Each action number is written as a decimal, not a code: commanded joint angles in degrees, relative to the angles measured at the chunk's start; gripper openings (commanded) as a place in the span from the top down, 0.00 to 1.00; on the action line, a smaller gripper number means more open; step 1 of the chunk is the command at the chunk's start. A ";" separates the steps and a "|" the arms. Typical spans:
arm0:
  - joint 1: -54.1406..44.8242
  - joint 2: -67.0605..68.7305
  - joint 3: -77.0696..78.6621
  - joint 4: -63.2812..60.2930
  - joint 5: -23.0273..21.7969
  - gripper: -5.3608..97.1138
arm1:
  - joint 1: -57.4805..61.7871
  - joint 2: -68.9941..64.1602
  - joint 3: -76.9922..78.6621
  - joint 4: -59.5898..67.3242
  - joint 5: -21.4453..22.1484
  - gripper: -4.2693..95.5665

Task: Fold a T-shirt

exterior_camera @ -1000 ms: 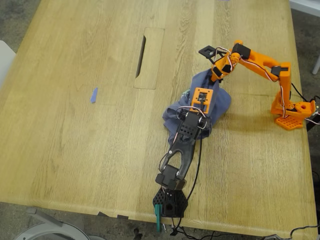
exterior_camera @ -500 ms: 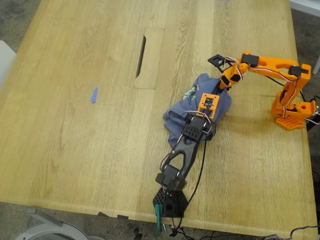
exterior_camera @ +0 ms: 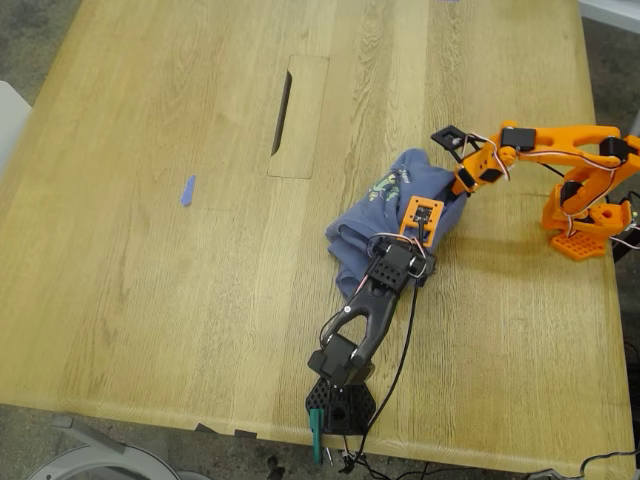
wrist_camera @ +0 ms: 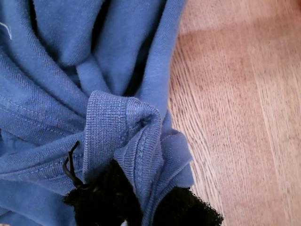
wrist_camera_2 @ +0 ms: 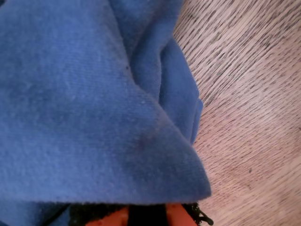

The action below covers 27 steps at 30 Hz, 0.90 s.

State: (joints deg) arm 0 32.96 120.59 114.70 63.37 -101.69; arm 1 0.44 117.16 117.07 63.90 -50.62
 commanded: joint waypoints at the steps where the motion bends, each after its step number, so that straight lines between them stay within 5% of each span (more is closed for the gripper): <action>1: 0.26 7.47 0.88 -0.70 -0.53 0.95 | -1.05 4.39 1.85 0.53 0.35 0.96; 27: 4.92 19.51 22.06 -9.67 -0.35 0.95 | -7.65 27.60 33.22 -13.10 -1.93 0.96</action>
State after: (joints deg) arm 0 36.74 136.23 136.23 54.23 -102.04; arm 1 -6.68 142.56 149.41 51.68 -51.68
